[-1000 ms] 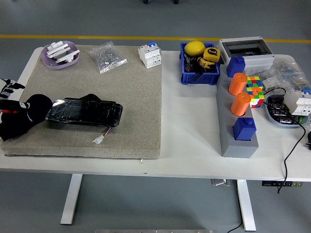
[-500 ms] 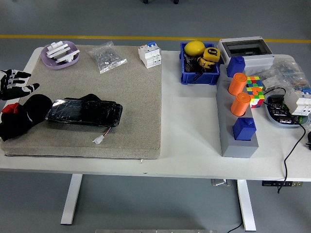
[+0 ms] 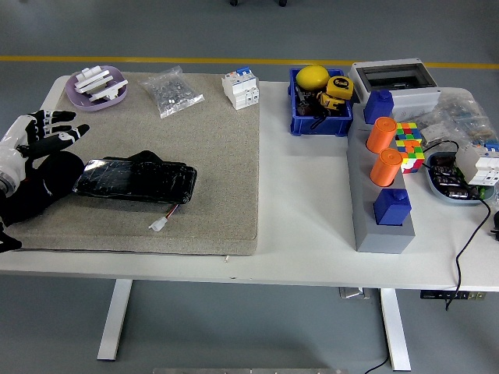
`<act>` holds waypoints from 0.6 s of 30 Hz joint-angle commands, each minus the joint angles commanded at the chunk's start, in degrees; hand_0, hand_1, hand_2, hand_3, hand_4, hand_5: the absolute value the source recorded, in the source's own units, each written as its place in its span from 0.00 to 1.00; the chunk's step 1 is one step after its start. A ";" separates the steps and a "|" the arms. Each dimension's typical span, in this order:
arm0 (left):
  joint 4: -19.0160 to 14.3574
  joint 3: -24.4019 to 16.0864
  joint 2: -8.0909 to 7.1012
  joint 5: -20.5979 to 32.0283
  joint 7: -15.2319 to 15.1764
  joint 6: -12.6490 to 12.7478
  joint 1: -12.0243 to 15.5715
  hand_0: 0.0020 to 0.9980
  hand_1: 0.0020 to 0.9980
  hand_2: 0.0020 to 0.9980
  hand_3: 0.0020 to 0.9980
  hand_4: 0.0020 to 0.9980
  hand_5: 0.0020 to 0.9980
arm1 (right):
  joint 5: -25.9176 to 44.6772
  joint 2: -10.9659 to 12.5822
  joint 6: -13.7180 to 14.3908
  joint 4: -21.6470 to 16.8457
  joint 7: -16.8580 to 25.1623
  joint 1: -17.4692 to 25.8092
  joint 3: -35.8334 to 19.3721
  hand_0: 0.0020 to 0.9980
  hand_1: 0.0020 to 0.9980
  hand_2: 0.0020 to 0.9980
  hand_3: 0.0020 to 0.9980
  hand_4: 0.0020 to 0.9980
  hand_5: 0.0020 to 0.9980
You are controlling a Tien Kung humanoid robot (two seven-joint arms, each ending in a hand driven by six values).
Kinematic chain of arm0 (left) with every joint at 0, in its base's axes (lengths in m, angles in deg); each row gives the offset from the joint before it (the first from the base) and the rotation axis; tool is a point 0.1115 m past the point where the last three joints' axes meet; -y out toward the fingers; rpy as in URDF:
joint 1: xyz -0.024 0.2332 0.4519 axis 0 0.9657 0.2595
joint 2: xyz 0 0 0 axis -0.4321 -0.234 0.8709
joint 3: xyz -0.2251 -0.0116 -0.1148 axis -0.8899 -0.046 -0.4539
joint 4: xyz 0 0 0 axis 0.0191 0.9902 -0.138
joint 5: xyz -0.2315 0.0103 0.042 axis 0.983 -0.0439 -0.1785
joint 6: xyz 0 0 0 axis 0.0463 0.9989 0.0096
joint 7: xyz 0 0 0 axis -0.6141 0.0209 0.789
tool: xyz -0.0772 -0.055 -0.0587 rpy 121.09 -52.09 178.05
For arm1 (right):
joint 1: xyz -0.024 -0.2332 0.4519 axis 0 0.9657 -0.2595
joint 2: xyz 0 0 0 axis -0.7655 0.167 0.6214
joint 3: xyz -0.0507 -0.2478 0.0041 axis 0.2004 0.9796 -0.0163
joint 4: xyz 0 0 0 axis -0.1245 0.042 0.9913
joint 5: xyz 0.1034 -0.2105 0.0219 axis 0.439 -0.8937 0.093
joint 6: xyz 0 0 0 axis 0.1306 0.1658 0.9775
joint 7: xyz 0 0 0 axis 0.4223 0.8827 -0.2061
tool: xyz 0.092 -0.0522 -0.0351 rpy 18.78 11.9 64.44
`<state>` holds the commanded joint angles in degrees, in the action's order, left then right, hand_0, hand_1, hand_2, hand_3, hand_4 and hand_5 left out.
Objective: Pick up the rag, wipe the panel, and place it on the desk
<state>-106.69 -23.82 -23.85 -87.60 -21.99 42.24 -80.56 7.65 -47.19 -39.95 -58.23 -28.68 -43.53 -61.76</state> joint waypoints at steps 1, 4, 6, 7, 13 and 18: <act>0.00 -0.04 0.16 1.53 -0.75 0.34 0.20 0.67 0.75 0.75 0.63 0.88 0.25 | 0.09 -0.06 -0.06 0.03 -0.02 0.11 0.08 0.74 0.65 0.69 0.71 1.00 0.63; 0.52 -0.19 0.40 5.09 -2.71 1.24 0.40 0.67 0.75 0.75 0.63 0.88 0.25 | 0.46 -0.16 -0.11 0.14 -0.04 0.26 0.28 0.74 0.65 0.69 0.71 1.00 0.63; 1.19 -0.31 0.47 8.88 -4.74 2.05 0.57 0.67 0.75 0.75 0.63 0.88 0.25 | 0.52 -0.23 -0.15 0.17 -0.05 0.28 0.35 0.74 0.65 0.69 0.71 1.00 0.63; 1.39 -0.34 0.46 10.50 -5.65 2.51 0.66 0.65 0.72 0.69 0.59 0.89 0.27 | 0.52 -0.25 -0.15 0.18 -0.04 0.27 0.30 0.74 0.65 0.69 0.71 1.00 0.63; 1.80 -0.63 -0.06 15.79 -9.39 3.62 1.20 0.64 0.71 0.65 0.58 0.89 0.26 | 0.45 -0.34 -0.17 0.26 -0.06 0.11 0.05 0.74 0.65 0.69 0.71 1.00 0.63; 1.85 -0.69 -0.54 17.45 -10.51 3.24 1.69 0.63 0.71 0.64 0.58 0.89 0.26 | 1.25 -0.48 -0.31 0.50 -0.14 -0.03 0.94 0.74 0.65 0.69 0.71 1.00 0.63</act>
<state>-104.84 -24.50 -24.40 -70.15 -32.50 45.49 -78.88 8.90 -47.67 -40.26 -57.73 -28.82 -43.56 -60.82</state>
